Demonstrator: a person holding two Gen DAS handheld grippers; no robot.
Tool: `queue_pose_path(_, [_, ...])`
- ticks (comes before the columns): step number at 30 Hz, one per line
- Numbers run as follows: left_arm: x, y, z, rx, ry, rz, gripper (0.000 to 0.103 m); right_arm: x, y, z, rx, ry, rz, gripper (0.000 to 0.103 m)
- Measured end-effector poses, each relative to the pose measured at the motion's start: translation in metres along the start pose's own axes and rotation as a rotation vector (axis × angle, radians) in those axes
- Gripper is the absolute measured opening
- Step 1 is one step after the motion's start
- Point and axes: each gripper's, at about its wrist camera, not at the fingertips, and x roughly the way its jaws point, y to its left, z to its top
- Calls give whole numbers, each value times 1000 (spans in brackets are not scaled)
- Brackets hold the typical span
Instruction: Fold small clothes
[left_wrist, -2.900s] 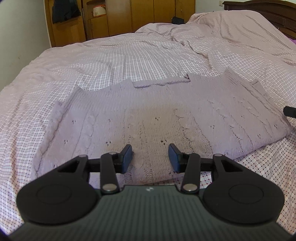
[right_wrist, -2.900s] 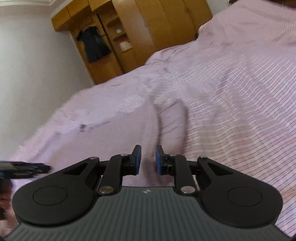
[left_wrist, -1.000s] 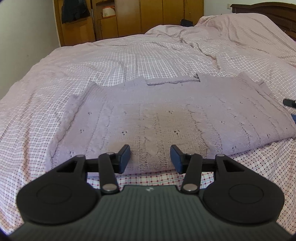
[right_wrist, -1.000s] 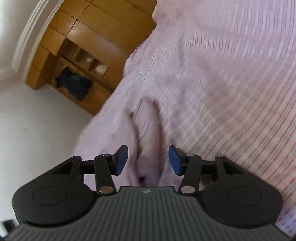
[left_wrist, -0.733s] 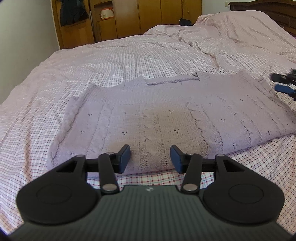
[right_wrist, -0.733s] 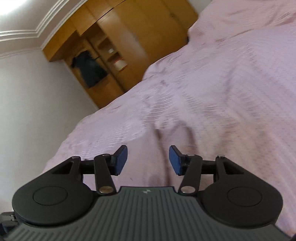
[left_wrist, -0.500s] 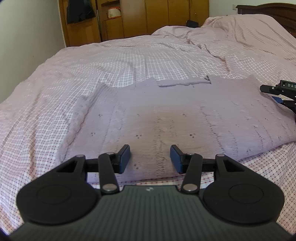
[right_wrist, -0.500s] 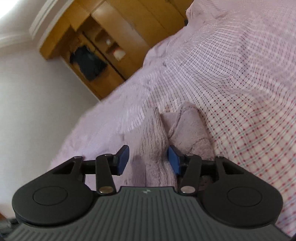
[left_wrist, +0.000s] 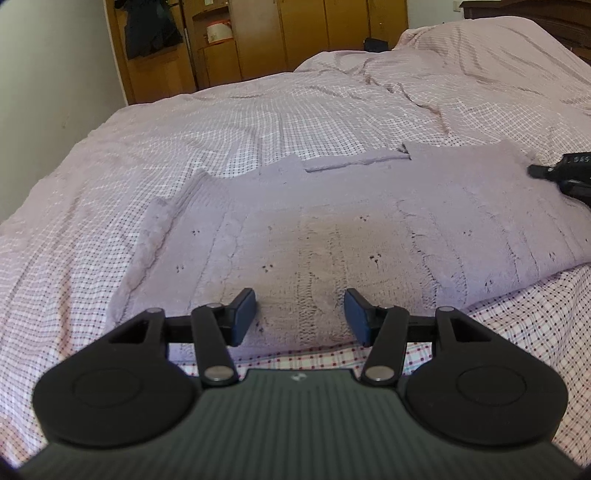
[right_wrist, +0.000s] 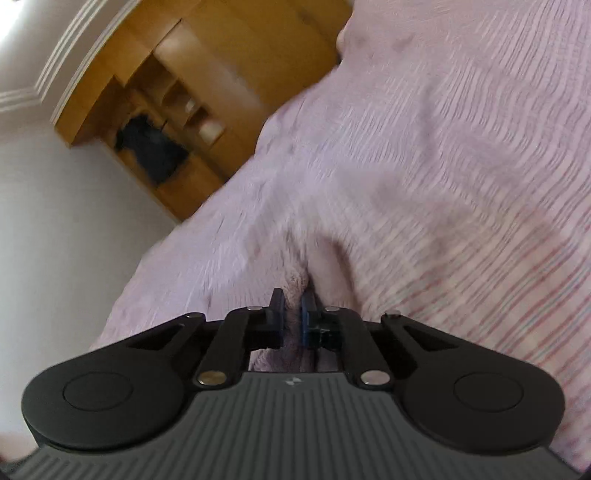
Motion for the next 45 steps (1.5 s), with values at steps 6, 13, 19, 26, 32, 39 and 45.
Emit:
queue_pose_path(6, [1, 4, 0, -22, 7, -4, 55, -15, 7, 15, -19, -19, 24, 48])
queue_pose_path(13, [-8, 5, 3, -64, -32, -34, 55, -45, -32, 27, 84, -62, -11, 48])
queue_pose_path(19, [-11, 4, 6, -68, -51, -16, 55, -44, -59, 21, 190, 48, 91, 48])
queue_pose_path(26, [-8, 6, 5, -86, -65, 13, 55, -23, -44, 14, 131, 219, 198, 48])
queue_pose_path(32, [-7, 5, 4, -76, -60, 18, 55, -17, -49, 8, 173, 153, 212, 46])
queue_pose_path(39, [-6, 5, 3, -70, -57, 20, 55, -10, -43, -2, 137, 140, 152, 18])
queue_pose_path(45, [-3, 5, 2, -83, -45, 25, 55, -29, -22, -10, 38, 129, 74, 16])
